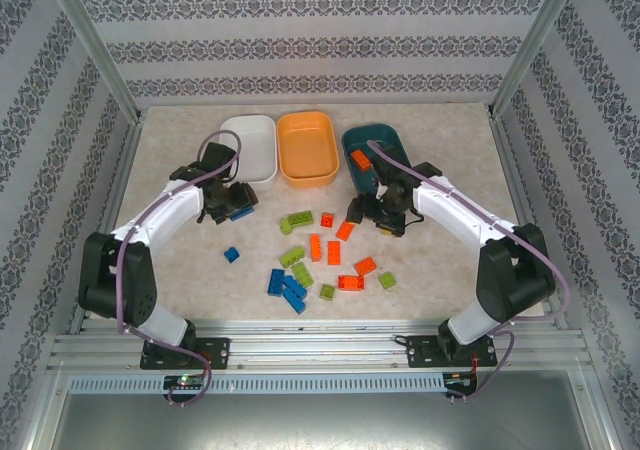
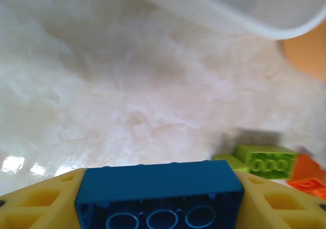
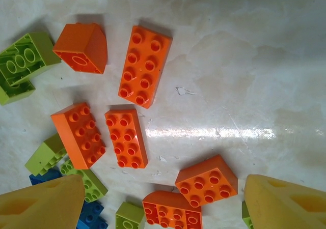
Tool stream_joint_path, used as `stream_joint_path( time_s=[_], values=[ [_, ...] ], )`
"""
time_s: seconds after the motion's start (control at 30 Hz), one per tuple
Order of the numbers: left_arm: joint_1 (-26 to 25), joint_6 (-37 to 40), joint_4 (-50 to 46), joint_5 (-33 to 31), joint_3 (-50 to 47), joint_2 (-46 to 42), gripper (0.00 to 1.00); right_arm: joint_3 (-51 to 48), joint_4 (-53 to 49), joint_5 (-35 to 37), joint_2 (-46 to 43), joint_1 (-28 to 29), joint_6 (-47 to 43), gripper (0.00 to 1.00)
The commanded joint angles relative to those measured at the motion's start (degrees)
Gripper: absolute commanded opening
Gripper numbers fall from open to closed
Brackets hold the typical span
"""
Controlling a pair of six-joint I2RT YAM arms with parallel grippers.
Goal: Sort the legos into containers by color
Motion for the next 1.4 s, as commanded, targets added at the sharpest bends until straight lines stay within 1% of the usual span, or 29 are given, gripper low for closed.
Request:
stream_joint_path(
  time_s=[0.0,0.13,0.27,0.43,0.6,0.7,0.83,0.9,0.97,1.13,1.23,1.37],
  values=[
    [0.9,2.6,-3.7,-0.2,6.5,0.2,0.58,-2.1,0.0,0.4,-2.4,0.7,0.8,0.82],
    [1.7,5.9,-6.6,-1.5,16.1,7.1,0.58,-4.4,-0.3,0.7,-4.4,0.7,1.1,0.82],
    [2.4,7.8,-8.1,-2.3,25.0,16.3,0.58,-6.2,-3.0,1.1,-5.7,0.7,-0.3,0.82],
    [3.3,8.4,-10.8,-2.3,35.6,27.0,0.58,-10.7,-5.9,1.0,-8.0,0.9,-1.2,0.81],
    [3.5,9.1,-14.8,-2.1,46.5,36.1,0.58,-14.6,-9.8,4.5,-11.7,0.8,-2.4,0.80],
    [3.5,8.8,-16.6,-1.9,51.1,40.1,0.58,-16.7,-10.5,5.2,-13.3,0.6,-2.6,0.80],
    [3.5,8.4,-18.0,-1.8,54.4,43.6,0.60,-18.4,-10.5,5.1,-14.0,0.0,-2.2,0.80],
    [3.5,7.9,-18.2,-1.5,55.2,44.6,0.65,-18.8,-10.2,5.1,-14.0,-0.1,-2.3,0.80],
    [3.4,7.6,-18.1,-1.1,55.4,44.8,0.67,-19.2,-9.7,4.8,-13.5,-0.2,-2.5,0.81],
    [3.5,7.4,-18.2,-0.9,55.9,44.5,0.75,-19.7,-7.0,3.4,-10.7,0.1,-2.8,0.80],
    [3.6,7.4,-18.6,-0.7,55.9,43.6,0.84,-20.1,-5.7,3.4,-8.3,0.2,-2.7,0.80],
    [3.7,7.4,-18.6,-0.3,54.8,41.1,0.86,-20.2,-2.8,2.7,-5.3,0.4,-2.0,0.77]
  ],
)
